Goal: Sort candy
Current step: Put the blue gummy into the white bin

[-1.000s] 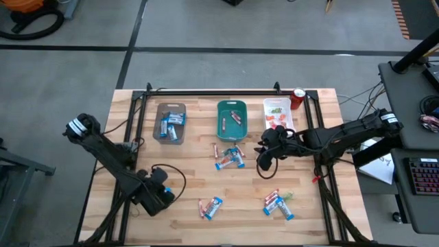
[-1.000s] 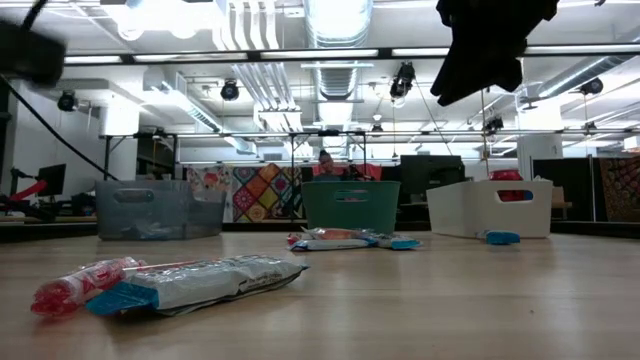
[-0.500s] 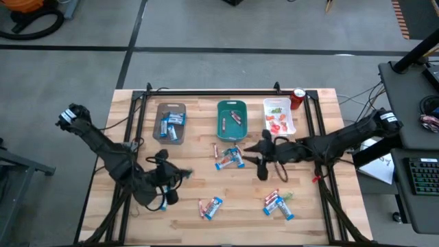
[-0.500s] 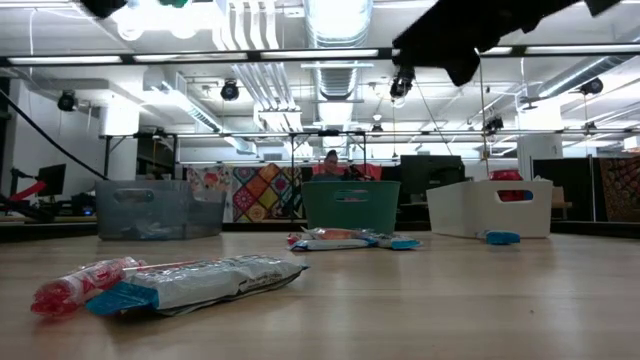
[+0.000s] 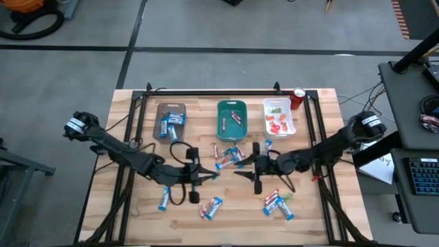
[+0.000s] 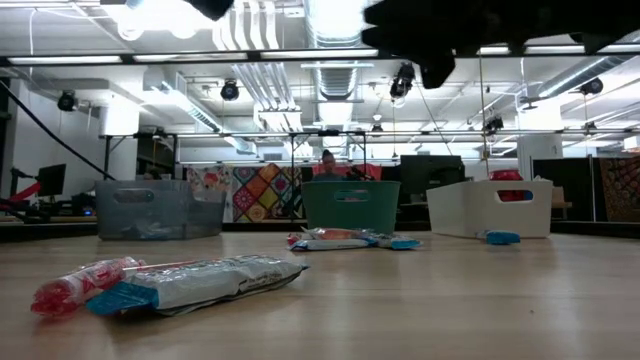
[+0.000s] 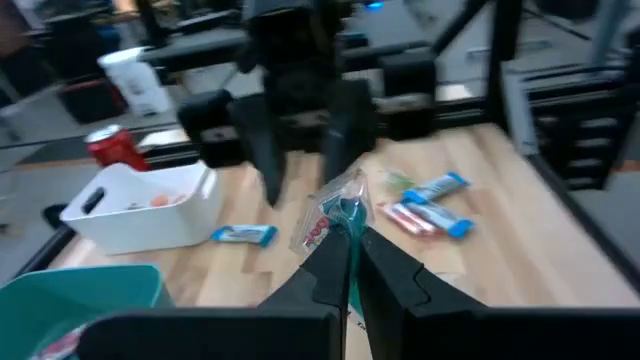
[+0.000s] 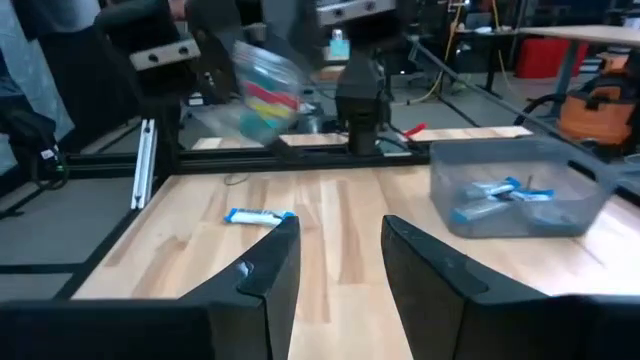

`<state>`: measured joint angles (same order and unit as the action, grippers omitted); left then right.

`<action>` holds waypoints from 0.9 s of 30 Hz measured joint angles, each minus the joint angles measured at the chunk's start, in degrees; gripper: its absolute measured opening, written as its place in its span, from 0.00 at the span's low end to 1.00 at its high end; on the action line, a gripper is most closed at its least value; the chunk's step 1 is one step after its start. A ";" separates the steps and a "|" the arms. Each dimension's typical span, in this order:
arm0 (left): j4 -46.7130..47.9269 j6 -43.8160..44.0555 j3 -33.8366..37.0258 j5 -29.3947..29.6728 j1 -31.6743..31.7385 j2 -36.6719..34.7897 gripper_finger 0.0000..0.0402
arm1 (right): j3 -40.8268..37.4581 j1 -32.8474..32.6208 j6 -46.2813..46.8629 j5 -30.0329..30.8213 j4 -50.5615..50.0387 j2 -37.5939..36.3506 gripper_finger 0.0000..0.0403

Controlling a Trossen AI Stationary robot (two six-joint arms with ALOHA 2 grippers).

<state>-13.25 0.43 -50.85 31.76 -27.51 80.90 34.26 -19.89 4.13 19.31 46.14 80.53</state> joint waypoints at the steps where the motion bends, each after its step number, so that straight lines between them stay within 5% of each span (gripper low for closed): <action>1: -1.30 0.00 0.00 1.11 0.41 1.13 0.00 | 1.16 -0.01 0.39 -0.02 0.00 1.37 0.33; 6: -5.77 1.19 0.02 11.97 1.84 5.35 0.00 | 6.11 0.01 4.21 0.95 -1.29 6.74 0.36; 12: -7.28 1.81 -0.02 18.99 1.88 7.16 0.00 | 9.13 0.05 9.98 13.98 -4.47 8.89 0.45; 20: -7.31 1.58 -0.04 27.71 2.12 10.02 0.00 | 10.80 0.16 15.12 13.76 -4.32 8.82 0.51; 27: -11.59 1.56 -0.07 28.23 2.27 12.20 0.00 | 13.20 0.79 16.36 14.30 -7.13 10.51 0.52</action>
<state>-24.84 2.00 -50.92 59.99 -25.23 93.10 47.46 -19.10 20.49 33.61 39.01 91.05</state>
